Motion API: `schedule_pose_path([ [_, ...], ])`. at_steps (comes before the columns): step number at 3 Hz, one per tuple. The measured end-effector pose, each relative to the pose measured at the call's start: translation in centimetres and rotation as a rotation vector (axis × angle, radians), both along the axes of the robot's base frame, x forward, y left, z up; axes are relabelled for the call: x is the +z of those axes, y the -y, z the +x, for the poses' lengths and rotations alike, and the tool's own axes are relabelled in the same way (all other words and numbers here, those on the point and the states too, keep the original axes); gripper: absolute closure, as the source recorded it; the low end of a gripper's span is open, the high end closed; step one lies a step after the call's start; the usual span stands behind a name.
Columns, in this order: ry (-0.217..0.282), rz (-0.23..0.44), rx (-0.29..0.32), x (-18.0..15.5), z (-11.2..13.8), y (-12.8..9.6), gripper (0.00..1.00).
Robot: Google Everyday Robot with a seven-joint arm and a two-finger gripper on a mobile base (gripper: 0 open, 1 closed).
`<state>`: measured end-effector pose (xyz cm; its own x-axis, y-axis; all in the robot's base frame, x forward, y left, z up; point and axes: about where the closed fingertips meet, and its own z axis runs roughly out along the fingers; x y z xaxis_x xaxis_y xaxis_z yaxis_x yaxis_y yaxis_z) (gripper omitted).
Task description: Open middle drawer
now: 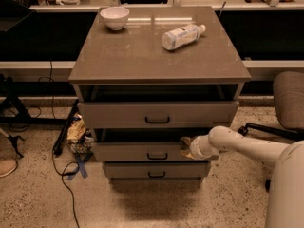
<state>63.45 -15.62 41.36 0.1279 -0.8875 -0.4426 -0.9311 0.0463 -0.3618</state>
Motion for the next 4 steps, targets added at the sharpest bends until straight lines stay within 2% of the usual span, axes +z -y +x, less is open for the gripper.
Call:
schedule_pose_path([
  [2,0.0,0.0,0.0,0.0,0.0,-0.01,0.5],
  [3,0.0,0.0,0.0,0.0,0.0,-0.01,0.19],
  [4,0.0,0.0,0.0,0.0,0.0,-0.01,0.0],
])
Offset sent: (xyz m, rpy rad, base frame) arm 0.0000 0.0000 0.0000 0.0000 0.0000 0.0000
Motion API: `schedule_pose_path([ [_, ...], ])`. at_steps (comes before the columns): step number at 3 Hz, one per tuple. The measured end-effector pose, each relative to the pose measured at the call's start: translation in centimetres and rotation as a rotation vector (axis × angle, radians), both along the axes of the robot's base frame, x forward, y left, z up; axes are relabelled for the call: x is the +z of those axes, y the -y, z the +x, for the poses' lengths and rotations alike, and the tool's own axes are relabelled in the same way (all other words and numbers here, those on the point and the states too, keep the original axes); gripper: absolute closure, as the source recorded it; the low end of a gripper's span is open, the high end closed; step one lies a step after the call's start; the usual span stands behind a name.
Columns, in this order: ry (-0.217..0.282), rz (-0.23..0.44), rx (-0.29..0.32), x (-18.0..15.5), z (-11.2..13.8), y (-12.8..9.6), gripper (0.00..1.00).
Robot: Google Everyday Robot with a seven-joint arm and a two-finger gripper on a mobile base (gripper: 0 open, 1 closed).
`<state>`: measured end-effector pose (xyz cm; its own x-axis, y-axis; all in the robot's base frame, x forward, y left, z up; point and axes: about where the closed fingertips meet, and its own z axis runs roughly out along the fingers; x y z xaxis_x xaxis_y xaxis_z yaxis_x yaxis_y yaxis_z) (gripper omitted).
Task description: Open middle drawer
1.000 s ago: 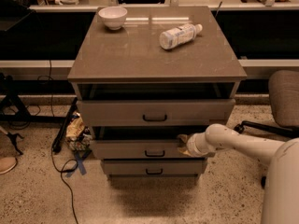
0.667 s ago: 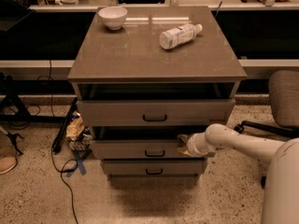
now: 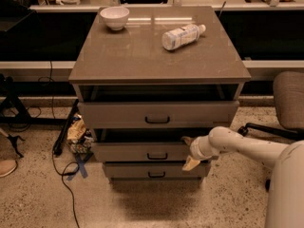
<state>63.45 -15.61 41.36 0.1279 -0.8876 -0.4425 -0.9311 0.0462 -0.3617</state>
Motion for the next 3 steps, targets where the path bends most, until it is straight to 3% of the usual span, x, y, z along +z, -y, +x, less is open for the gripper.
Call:
schedule_pose_path([
  [2,-0.052,-0.143,0.023,0.1,1.7,-1.4,0.0],
  [3,-0.083,-0.176,0.018,-0.6,2.3,-1.5,0.0],
])
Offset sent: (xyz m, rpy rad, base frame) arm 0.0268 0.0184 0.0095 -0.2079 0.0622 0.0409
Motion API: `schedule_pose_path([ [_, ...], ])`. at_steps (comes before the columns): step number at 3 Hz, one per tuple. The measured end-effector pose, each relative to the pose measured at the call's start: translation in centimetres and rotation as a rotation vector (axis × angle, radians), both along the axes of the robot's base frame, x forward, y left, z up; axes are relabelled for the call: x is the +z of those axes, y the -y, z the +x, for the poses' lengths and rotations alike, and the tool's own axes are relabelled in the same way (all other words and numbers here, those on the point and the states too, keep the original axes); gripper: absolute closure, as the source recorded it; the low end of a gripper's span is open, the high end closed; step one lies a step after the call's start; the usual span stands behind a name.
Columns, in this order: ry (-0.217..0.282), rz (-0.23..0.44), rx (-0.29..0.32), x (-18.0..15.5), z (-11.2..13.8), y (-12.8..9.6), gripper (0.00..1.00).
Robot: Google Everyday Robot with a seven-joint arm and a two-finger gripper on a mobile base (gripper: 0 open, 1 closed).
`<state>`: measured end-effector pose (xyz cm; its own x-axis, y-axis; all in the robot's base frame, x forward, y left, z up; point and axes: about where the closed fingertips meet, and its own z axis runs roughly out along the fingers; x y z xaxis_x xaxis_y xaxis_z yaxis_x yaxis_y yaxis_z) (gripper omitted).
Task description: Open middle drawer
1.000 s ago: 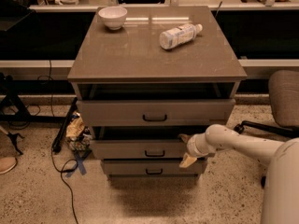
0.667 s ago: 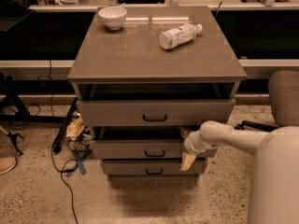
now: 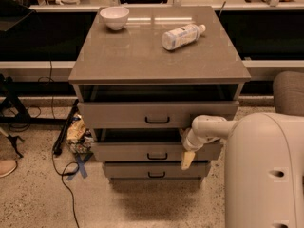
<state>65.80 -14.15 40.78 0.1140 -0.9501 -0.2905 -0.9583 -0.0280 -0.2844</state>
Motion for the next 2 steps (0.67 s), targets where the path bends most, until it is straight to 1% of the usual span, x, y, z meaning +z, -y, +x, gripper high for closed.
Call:
schedule_pose_path([
  [1,-0.03,0.005,-0.044,-0.9,-0.6,1.1,0.19],
  [2,-0.037,0.013,-0.091,-1.0,-2.1,2.3,0.42],
])
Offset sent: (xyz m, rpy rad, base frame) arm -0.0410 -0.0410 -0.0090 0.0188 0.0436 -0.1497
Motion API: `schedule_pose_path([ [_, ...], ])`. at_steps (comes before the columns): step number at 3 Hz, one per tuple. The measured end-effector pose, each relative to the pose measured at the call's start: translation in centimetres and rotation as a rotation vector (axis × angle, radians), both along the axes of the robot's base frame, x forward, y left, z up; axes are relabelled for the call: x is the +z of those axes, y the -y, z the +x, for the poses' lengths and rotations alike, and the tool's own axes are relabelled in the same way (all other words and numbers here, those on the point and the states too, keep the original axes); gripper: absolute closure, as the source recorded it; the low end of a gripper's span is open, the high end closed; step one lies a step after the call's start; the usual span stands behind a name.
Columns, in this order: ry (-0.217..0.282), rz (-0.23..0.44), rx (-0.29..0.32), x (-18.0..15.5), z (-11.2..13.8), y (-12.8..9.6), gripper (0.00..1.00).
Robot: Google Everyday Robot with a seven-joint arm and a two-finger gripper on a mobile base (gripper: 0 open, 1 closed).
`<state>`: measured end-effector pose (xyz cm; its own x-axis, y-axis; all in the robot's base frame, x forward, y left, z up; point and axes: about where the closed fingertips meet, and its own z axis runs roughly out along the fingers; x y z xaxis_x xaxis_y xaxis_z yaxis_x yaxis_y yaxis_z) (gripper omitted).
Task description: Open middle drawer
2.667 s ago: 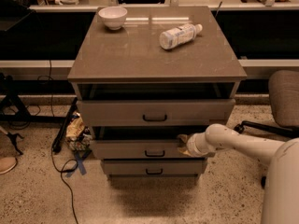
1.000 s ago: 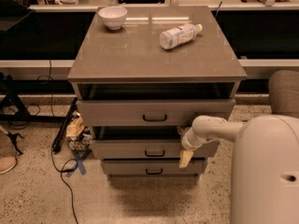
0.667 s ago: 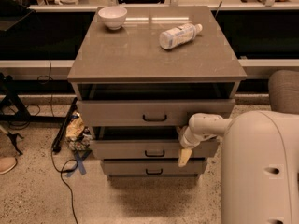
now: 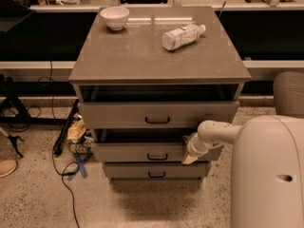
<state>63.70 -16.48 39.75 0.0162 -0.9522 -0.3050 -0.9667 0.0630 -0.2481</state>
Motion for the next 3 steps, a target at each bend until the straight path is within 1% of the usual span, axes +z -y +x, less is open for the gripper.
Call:
schedule_pose_path([
  [1,-0.017,0.009,-0.02,-0.1,-1.02,0.54,0.73],
  [2,-0.017,0.009,-0.02,0.35,-1.02,0.54,0.96],
  [3,-0.017,0.009,-0.02,0.66,-1.02,0.54,1.0],
])
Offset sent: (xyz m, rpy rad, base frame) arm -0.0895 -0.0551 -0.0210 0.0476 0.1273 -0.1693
